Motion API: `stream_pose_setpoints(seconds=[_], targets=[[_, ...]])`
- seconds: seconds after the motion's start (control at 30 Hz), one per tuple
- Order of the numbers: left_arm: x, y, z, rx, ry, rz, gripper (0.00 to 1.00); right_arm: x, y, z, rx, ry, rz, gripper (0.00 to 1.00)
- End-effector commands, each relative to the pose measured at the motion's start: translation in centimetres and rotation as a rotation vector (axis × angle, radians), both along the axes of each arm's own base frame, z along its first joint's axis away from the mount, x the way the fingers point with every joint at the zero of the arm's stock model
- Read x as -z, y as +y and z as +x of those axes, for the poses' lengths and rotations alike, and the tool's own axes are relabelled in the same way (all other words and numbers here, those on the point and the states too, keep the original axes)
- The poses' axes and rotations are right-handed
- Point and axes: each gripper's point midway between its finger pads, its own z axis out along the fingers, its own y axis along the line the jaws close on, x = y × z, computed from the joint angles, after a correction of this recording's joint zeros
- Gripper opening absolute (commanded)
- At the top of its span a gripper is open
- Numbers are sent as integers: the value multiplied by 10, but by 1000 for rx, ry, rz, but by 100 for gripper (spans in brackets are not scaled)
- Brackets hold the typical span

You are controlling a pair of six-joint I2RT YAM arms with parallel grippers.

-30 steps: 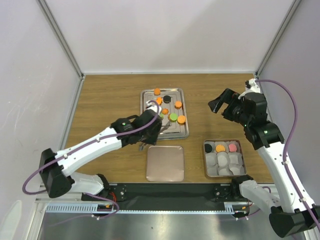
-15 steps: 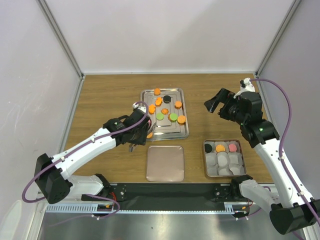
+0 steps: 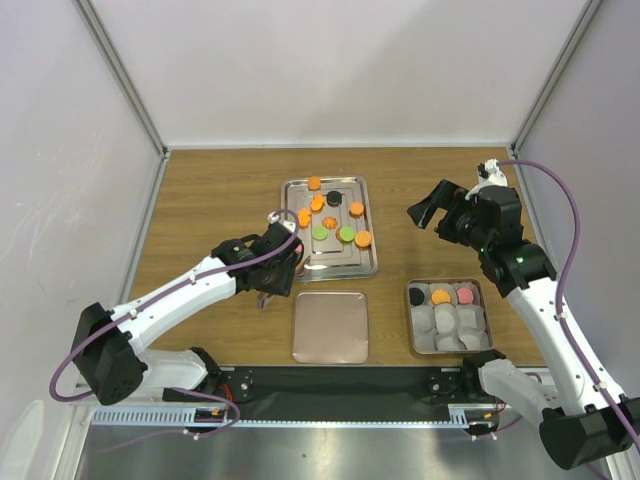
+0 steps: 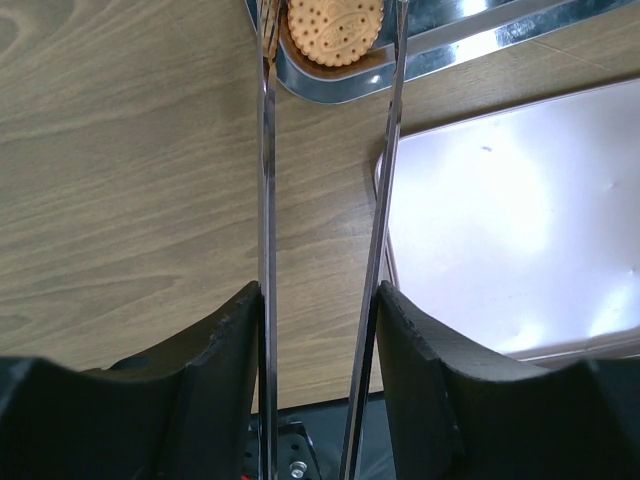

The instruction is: Pack the cookies

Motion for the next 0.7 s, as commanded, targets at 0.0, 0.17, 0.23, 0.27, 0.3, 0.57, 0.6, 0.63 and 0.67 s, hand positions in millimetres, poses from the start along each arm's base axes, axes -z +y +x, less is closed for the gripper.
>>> stream_pose_setpoints(seconds=[0.0,0.17,0.23,0.27,0.3,0.57,0.6,0.63,0.67], targets=[[-1,-5,6,5,-21,-23,52,-13,1,-1,-8,-55,6,100],[2,-4,6,9,-12,-16,52,-11,1,-2,-8,-50,6,100],[3,-4,5,10,-8,-15,52,-11,0,-2,-4,-53,7,100],[4,-4,5,8,-7,-15,52,-12,0,-3,-6,-53,8,100],[4,-4,4,10,-5,-14,52,-10,0,-3,-5,-50,6,100],[10,-2,3,8,12,5,51,-9,0,-4,-5,-50,10,100],[10,-2,3,8,10,3,50,-8,0,-4,-4,-50,11,100],[10,-2,3,10,10,6,50,-9,0,-4,-6,-51,12,100],[9,-2,4,10,9,4,48,-10,0,-4,-3,-53,12,100]])
